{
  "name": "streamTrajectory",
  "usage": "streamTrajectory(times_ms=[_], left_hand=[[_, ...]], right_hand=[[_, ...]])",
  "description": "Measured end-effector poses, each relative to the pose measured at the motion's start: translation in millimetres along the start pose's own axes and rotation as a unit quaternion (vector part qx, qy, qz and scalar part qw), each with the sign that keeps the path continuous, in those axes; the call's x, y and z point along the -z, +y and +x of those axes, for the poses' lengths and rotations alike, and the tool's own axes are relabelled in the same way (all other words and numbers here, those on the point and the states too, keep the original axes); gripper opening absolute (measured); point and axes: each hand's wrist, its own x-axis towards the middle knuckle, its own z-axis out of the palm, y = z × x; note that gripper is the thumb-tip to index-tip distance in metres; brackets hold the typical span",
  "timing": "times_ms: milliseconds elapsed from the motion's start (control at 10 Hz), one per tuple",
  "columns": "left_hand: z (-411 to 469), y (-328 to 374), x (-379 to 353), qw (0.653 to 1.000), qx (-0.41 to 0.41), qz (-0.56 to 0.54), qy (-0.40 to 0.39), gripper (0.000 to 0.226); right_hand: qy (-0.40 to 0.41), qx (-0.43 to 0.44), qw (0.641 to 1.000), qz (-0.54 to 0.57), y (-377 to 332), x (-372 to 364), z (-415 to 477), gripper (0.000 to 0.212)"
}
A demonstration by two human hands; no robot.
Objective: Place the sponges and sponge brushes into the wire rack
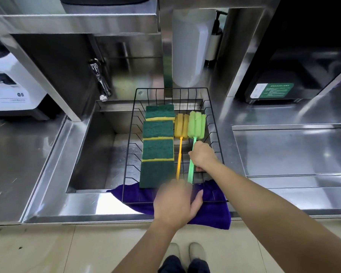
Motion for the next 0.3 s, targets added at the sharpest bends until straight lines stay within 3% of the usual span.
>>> streamTrajectory(times_ms=[100,300], left_hand=[[0.3,-0.2,1.1,1.000,-0.002,-0.001,-0.003,0.043],[7.4,0.3,9.4,0.997,0.021,-0.045,-0.065,0.045]], right_hand=[[0.029,0.014,0.999,-0.001,-1.6,6.9,-8.3,0.033],[0.030,0.085,0.996,0.000,-11.0,50.2,-23.3,0.021]])
